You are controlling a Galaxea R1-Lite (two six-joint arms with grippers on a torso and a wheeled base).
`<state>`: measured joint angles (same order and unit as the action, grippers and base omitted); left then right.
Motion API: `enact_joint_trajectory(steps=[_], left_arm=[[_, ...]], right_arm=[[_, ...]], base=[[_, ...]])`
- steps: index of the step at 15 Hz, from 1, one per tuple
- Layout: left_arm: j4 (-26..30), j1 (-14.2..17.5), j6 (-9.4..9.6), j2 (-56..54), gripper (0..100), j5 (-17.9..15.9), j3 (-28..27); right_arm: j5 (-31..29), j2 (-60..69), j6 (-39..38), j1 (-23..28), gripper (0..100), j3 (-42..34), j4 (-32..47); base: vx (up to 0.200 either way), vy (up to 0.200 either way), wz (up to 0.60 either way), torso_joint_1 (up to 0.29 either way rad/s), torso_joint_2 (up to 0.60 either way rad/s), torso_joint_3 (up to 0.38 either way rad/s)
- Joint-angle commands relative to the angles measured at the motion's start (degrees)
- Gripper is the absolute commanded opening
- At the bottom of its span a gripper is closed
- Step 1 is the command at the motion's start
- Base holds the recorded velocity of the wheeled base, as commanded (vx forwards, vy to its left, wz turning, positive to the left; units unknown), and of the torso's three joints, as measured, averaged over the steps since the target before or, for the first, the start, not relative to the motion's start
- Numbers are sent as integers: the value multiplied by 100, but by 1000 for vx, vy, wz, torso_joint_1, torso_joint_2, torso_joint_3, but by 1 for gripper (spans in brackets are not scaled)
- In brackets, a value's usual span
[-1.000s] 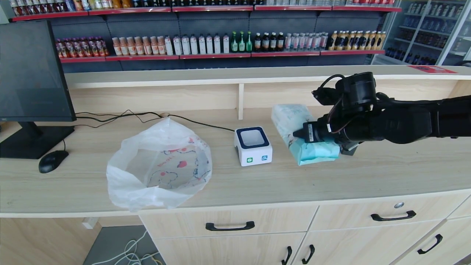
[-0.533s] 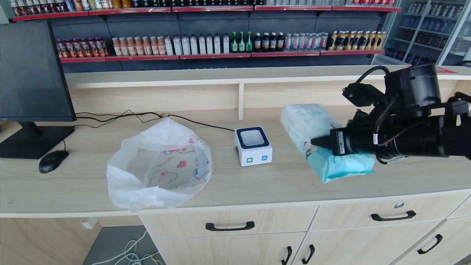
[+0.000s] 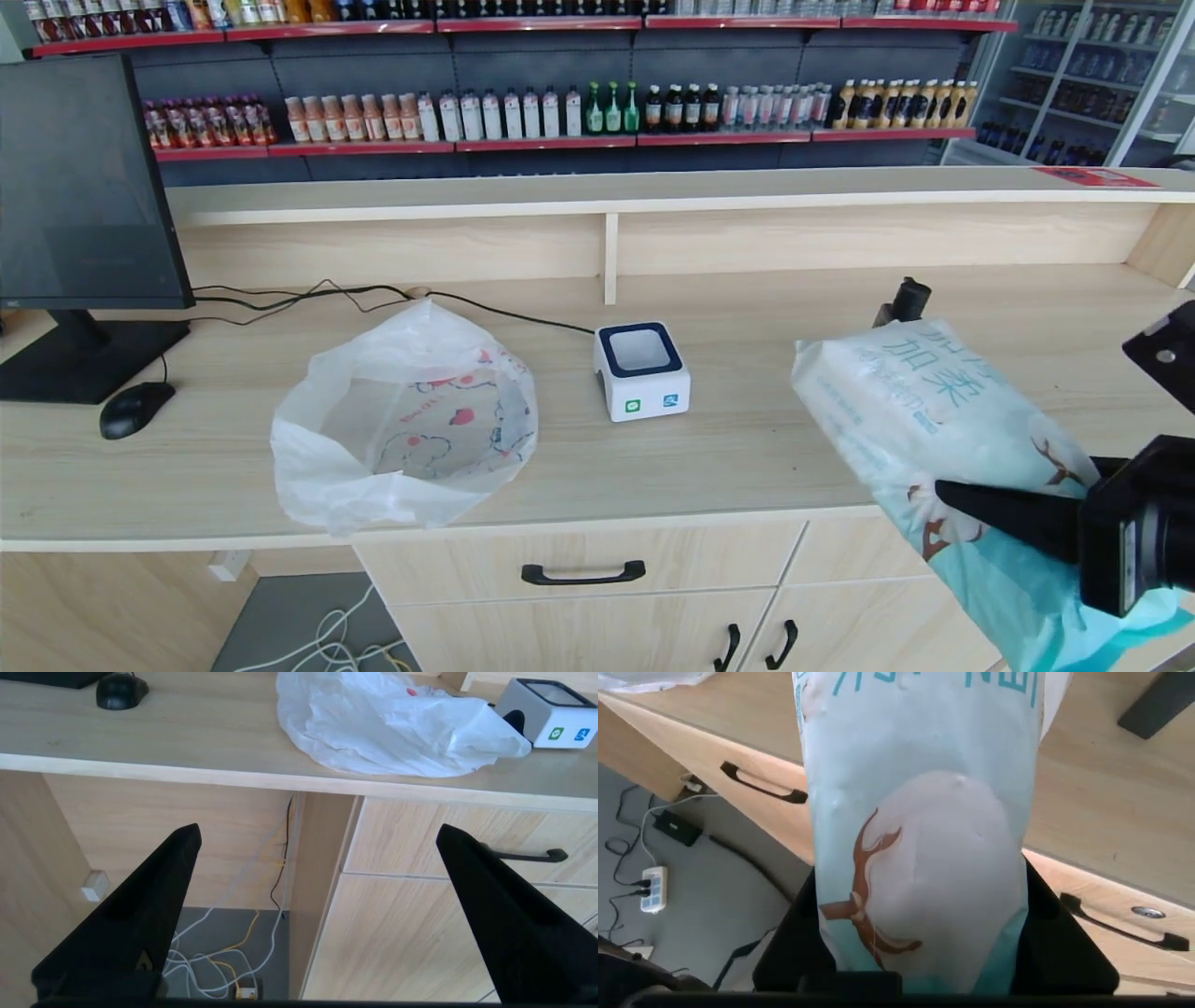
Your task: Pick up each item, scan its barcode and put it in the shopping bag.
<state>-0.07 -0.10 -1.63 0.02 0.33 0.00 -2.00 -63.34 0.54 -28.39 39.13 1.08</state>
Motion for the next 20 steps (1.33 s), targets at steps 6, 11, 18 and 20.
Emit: enact_joint_trajectory(steps=[6,11,18,20], left_arm=[[-1,1,-4,-2,100,2,0],[-1,1,-4,-2,100,-7,0],[-1,1,-4,-2,100,2,0],[-1,10,-4,-2,100,2,0]], right_arm=[[1562,252,-976,-44,0,-398,-205],[2907,-99,-2216,-96,0,-1698,-2376],[3127,-627,-6909,-1010,0,-2410,-4951],[3153,-820,-8605,-1010,0,-1918,-4951]], base=[[0,0,0,0,0,0],[0,0,0,0,0,0],[0,0,0,0,0,0],[0,0,0,0,0,0]])
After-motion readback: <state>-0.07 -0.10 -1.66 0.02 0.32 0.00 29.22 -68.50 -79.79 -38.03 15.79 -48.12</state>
